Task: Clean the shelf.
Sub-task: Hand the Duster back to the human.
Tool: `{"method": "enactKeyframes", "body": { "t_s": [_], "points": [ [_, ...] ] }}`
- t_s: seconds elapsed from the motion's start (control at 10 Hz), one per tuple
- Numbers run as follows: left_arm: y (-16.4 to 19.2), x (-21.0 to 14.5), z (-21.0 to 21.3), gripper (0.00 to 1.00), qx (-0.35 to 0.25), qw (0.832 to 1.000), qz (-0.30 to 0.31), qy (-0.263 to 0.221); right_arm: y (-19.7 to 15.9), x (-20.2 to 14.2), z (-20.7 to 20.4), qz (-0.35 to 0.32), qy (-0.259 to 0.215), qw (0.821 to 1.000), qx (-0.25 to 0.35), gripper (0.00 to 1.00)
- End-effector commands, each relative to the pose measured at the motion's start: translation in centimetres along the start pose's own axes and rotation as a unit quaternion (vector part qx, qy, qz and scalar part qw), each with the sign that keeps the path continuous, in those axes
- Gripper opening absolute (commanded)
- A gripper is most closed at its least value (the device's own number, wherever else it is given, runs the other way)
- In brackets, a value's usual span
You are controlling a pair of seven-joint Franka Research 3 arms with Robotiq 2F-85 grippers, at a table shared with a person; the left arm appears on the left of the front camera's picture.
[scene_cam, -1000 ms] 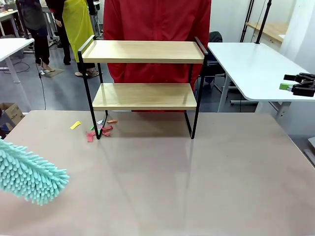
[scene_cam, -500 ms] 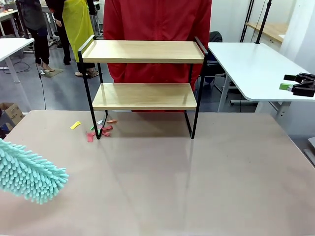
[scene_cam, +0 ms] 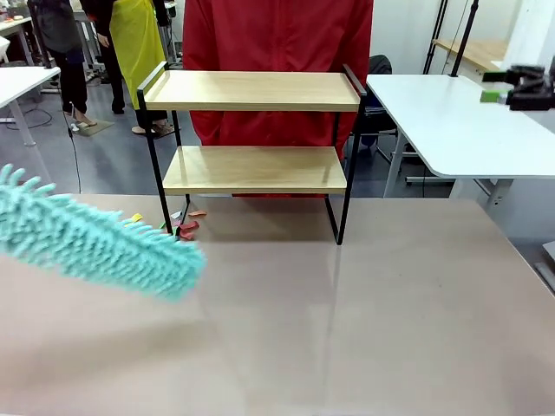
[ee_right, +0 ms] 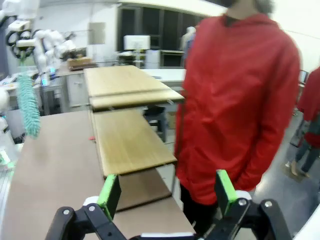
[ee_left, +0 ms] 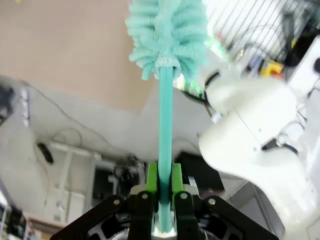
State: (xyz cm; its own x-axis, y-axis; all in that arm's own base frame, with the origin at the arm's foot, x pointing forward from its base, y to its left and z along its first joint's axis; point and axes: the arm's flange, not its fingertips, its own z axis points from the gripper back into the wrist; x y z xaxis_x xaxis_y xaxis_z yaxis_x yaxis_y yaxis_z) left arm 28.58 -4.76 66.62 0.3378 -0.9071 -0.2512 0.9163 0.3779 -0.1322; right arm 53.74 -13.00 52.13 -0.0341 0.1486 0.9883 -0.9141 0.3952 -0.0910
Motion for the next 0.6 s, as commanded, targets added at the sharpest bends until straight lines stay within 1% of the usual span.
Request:
{"method": "enactKeyframes", "body": {
  "t_s": [0.0, 0.1, 0.2, 0.3, 0.5],
  "points": [
    [1.1, 1.0, -2.6, 0.13, 0.006, 0.995, -0.045, -0.085, -0.6, 3.3, 0.1, -0.024, 0.015, 0.996, 0.083, 1.0],
    [1.7, 1.6, -3.7, 0.13, 0.012, 0.989, -0.064, -0.129, 0.8, 4.9, -0.5, -0.034, 0.017, 0.992, 0.124, 1.0],
    [2.2, 2.3, -4.8, 0.13, 0.013, 0.981, -0.083, -0.174, 2.9, 6.2, -1.3, -0.053, 0.026, 0.984, 0.169, 1.0],
    [2.6, 3.0, -5.6, 0.13, 0.012, 0.973, -0.103, -0.205, 5.2, 6.7, -2.3, -0.073, 0.032, 0.978, 0.193, 1.0],
    [3.8, 4.1, -7.3, 0.13, 0.013, 0.95, -0.163, -0.266, 9.7, 6.1, -5.1, -0.078, 0.027, 0.981, 0.177, 1.0]
  ]
}}
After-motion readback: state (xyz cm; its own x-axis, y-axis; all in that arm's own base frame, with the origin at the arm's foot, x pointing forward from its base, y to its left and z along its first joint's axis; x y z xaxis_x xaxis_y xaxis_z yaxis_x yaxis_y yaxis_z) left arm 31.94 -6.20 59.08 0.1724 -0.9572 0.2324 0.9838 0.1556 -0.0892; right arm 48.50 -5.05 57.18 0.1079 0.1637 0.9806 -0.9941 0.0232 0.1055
